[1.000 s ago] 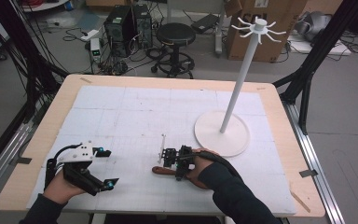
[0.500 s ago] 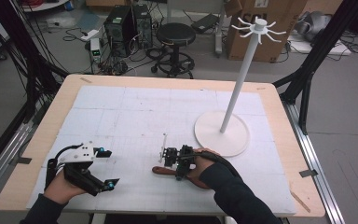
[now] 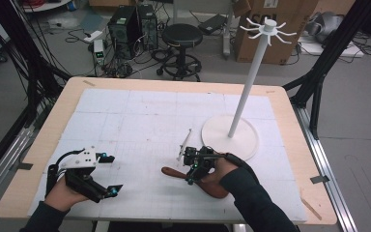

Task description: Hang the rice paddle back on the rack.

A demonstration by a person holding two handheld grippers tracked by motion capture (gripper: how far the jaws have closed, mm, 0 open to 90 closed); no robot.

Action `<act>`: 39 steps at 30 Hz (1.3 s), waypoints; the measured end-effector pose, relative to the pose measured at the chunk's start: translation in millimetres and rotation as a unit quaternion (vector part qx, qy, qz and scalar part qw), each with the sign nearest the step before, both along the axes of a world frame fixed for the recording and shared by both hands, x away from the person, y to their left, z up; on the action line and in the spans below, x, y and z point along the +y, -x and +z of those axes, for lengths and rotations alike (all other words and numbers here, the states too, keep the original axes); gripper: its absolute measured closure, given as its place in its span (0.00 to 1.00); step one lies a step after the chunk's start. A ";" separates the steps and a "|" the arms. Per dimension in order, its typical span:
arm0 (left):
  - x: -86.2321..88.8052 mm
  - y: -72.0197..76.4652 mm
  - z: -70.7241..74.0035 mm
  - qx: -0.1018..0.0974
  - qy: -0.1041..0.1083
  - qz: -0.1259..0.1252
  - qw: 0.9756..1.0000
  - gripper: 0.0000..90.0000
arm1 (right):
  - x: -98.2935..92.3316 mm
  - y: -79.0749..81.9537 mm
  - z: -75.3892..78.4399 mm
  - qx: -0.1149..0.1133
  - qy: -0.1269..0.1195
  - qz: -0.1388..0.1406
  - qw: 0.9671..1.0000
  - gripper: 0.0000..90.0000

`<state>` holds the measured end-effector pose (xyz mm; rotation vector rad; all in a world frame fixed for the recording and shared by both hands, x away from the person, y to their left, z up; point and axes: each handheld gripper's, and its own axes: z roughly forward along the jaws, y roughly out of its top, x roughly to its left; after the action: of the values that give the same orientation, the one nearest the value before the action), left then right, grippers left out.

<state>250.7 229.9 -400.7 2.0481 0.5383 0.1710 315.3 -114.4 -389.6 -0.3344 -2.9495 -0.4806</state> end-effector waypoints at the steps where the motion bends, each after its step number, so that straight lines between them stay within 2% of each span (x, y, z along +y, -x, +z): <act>1: -0.3 -0.1 -0.3 0.000 0.000 0.000 1.000 0.02 | -3.4 0.1 1.4 0.002 -0.006 -0.001 1.000 0.87; 7: 0.5 -0.1 0.1 -0.001 0.002 0.000 1.000 0.02 | -25.3 0.5 12.1 0.004 -0.040 -0.012 0.999 0.87; 11: 2.7 -0.3 0.6 -0.002 0.006 0.003 1.000 0.02 | -42.4 1.1 20.2 0.006 -0.070 -0.020 0.997 0.87; 14: 3.6 -0.1 1.1 -0.002 0.011 0.004 1.000 0.02 | -55.9 1.1 25.3 -0.001 -0.092 -0.027 0.995 0.87; 20: 3.6 -0.5 1.3 -0.001 0.014 0.004 1.000 0.02 | -83.3 1.3 37.7 -0.012 -0.140 -0.051 0.989 0.87; 26: 1.7 -0.8 1.0 -0.001 0.014 0.000 1.000 0.02 | -103.2 2.6 46.6 -0.018 -0.165 -0.070 0.984 0.87; 30: 2.1 -0.9 1.3 -0.001 0.015 -0.002 1.000 0.02 | -115.3 3.2 52.6 -0.026 -0.186 -0.085 0.979 0.87; 39: 2.9 -0.5 2.7 0.001 0.032 -0.004 0.999 0.02 | -141.0 2.8 66.1 -0.044 -0.217 -0.114 0.968 0.87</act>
<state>251.3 232.8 -398.0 1.9878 0.5309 0.1460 312.5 -255.4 -323.4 -0.6093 -2.7896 -1.1719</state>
